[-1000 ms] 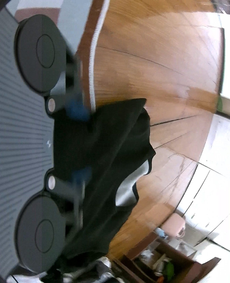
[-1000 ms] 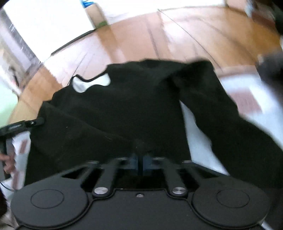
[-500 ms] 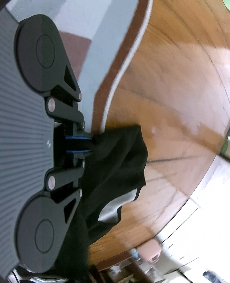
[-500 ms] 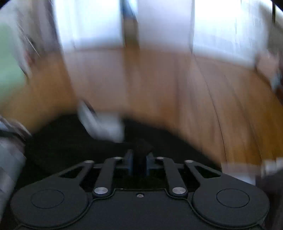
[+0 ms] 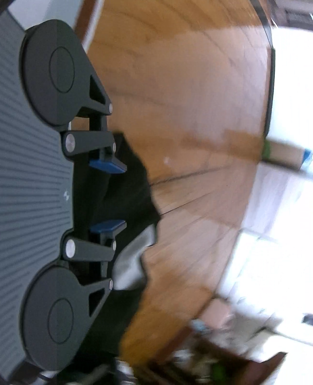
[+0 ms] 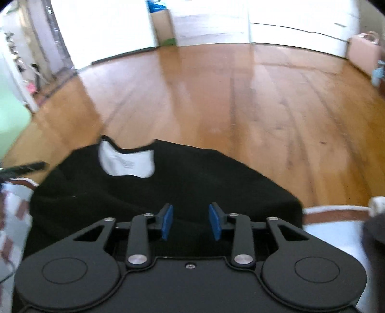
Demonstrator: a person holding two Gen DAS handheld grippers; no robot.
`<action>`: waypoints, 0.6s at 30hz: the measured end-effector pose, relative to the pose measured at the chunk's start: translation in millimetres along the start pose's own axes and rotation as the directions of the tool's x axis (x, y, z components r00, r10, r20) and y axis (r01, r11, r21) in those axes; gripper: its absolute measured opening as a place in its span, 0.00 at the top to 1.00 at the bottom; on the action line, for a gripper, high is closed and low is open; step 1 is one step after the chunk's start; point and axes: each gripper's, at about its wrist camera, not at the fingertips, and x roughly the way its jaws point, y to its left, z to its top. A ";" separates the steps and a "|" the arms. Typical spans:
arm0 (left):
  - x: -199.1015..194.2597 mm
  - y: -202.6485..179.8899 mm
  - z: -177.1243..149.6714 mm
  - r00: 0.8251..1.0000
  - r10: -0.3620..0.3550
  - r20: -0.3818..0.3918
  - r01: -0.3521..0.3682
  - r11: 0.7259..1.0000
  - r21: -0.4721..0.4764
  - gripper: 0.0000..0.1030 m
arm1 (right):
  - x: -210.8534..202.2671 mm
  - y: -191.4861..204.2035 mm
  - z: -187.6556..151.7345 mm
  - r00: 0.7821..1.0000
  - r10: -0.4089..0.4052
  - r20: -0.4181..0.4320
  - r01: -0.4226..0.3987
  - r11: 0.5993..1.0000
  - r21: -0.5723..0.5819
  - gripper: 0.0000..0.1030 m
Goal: Fold clothes
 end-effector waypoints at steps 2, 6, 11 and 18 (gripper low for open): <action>10.8 -15.8 -3.5 0.999 0.044 -0.028 -0.040 0.992 0.117 0.49 | 4.3 2.8 -2.1 1.000 0.022 0.004 -0.022 1.000 0.012 0.63; 32.3 -29.8 -12.5 0.991 0.060 -0.120 -0.031 0.972 0.234 0.43 | 21.2 5.9 -11.3 1.000 0.000 -0.025 0.000 1.000 0.028 0.59; 37.8 -20.0 -19.2 0.991 0.056 -0.123 -0.038 0.988 0.147 0.29 | 36.4 6.8 -28.2 0.996 -0.071 -0.058 0.071 0.997 -0.016 0.42; 11.3 -32.6 -8.7 0.996 0.089 -0.029 -0.080 0.968 0.237 0.98 | 11.5 27.3 -29.6 0.990 -0.120 0.071 0.133 0.971 -0.201 0.94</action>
